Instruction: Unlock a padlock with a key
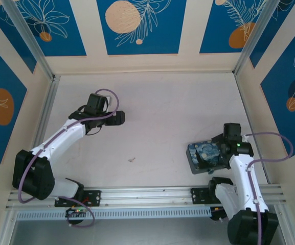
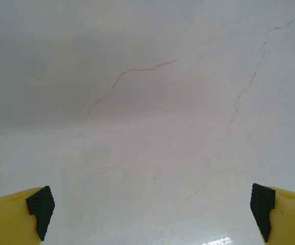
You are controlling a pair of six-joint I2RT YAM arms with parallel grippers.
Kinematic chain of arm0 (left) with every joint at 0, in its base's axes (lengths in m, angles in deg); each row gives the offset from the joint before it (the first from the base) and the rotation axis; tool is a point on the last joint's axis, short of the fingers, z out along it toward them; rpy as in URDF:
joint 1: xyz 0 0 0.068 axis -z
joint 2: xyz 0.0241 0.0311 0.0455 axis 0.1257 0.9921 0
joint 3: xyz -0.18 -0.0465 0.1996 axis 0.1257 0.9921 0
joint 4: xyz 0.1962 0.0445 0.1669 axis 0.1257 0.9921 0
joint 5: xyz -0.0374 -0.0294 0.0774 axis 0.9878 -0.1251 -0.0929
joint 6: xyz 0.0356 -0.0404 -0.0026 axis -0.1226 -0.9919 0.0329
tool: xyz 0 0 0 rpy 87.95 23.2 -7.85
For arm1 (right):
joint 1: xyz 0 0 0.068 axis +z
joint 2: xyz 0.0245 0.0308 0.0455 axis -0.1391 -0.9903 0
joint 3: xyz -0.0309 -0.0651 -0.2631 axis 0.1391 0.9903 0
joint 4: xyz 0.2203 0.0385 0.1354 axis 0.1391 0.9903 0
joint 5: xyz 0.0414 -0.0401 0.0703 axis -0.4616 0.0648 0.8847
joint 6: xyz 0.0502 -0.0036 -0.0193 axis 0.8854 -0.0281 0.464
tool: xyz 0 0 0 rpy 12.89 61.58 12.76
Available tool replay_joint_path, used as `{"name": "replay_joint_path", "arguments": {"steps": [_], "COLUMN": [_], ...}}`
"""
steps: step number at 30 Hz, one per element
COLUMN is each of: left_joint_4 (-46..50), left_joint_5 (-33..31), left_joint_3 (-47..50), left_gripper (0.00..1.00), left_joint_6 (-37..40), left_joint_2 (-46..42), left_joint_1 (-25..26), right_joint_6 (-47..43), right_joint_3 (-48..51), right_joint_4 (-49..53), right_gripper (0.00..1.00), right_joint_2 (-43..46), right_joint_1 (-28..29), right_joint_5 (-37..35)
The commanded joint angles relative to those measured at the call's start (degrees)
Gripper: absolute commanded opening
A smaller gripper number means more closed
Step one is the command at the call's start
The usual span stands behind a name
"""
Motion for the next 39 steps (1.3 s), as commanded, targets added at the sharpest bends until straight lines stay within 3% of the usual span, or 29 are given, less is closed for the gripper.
{"name": "replay_joint_path", "arguments": {"steps": [1, 8, 12, 15, 20, 28, 39], "left_joint_4": [1.34, 0.96, 0.46, -0.03, -0.28, -4.23, -11.56], "left_joint_5": [-0.69, -0.40, 0.06, 0.76, 1.71, 1.78, -3.29], "left_joint_3": [-1.64, -1.19, -0.29, 1.09, 3.85, 7.99, 5.00], "left_gripper": [1.00, 1.00, 1.00, 1.00, 1.00, 1.00, 1.00], "left_joint_6": [-0.91, -2.99, -6.01, -9.21, -16.77, -30.21, -42.53], "left_joint_2": [-1.04, -1.29, -1.99, -3.19, -5.86, -7.29, 2.53], "left_joint_1": [0.90, 1.94, 3.05, 4.39, 7.02, 14.97, 28.85], "right_joint_6": [13.09, 18.03, 13.72, 10.19, 5.06, -5.81, -14.99], "right_joint_3": [4.69, -5.80, -19.12, -26.06, -29.80, -26.75, -20.96], "right_joint_4": [-4.85, -12.28, -11.57, -11.30, -12.24, -16.39, -19.94], "right_gripper": [1.00, 1.00, 0.99, 1.00, 0.99, 0.99, 0.99], "right_joint_2": [-2.57, -18.92, -30.26, -34.22, -35.88, -36.32, -35.78], "right_joint_1": [7.60, 23.34, 30.28, 32.21, 29.87, 18.71, 12.90], "right_joint_5": [12.32, 8.04, 5.97, 5.68, 6.74, 17.27, 26.72]}}
